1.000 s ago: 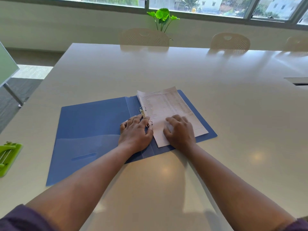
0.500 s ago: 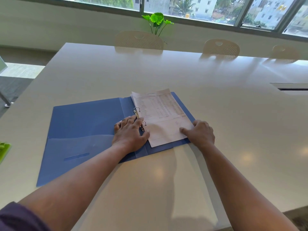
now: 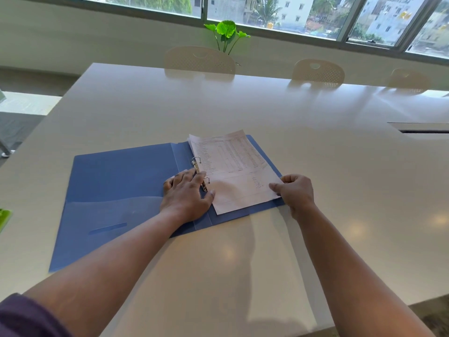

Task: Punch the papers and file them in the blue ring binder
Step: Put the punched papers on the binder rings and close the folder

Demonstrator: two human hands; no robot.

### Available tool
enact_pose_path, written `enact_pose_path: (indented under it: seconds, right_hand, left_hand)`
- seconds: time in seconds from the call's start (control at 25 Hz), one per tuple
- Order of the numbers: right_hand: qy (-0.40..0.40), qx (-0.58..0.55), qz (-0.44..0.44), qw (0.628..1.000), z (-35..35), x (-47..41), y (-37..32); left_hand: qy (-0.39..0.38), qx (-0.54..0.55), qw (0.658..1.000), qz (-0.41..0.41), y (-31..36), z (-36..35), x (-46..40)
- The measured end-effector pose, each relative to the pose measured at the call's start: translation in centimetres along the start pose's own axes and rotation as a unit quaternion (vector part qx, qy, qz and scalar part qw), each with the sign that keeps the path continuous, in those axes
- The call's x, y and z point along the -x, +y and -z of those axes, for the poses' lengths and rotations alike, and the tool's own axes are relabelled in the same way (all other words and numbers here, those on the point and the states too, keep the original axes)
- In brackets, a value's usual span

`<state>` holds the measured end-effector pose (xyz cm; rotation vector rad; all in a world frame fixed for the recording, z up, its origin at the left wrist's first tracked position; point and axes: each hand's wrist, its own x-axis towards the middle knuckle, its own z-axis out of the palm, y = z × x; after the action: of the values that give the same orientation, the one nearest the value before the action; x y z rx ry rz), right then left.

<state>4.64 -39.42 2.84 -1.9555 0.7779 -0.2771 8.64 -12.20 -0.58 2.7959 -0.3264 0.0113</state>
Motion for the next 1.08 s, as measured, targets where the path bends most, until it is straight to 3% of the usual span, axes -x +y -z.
enact_pose_path:
  seconds: [0.16,0.28,0.36,0.44,0.52,0.6,0.68,0.92,1.08]
  right_hand:
    - [-0.013,-0.061,0.055,0.997,-0.4,1.6,-1.8]
    - [-0.098,-0.048,0.129,0.986,-0.8,3.2,-3.8]
    - [-0.166,-0.029,0.176,0.97,-1.3,4.4,-4.8]
    - [-0.221,0.016,0.231,0.947,-2.0,5.8,-5.7]
    - [-0.255,0.087,0.291,0.918,-2.8,7.1,-6.6]
    - [-0.268,0.119,0.332,0.896,-3.5,8.2,-7.3]
    - [-0.277,0.118,0.348,0.888,-3.9,8.8,-7.7]
    - [-0.311,0.119,0.353,0.874,-4.3,9.5,-8.2]
    - [-0.336,0.101,0.34,0.873,-4.4,9.8,-8.1]
  left_hand:
    - [-0.003,0.004,1.0,0.002,0.0,0.1,-0.1]
    - [-0.018,0.016,1.0,0.013,0.0,0.4,-0.3]
    - [-0.019,0.078,0.996,0.025,0.0,0.8,-0.4]
    - [-0.004,0.275,0.96,0.051,0.1,2.2,-0.5]
    - [0.028,0.483,0.874,0.054,0.4,4.3,-0.5]
    - [0.05,0.596,0.799,0.063,0.6,6.2,-0.5]
    - [0.076,0.646,0.751,0.114,0.6,7.6,-0.4]
    - [0.036,0.661,0.719,0.213,-0.4,8.7,0.0]
    - [0.058,0.65,0.726,0.218,-0.8,8.8,-0.1]
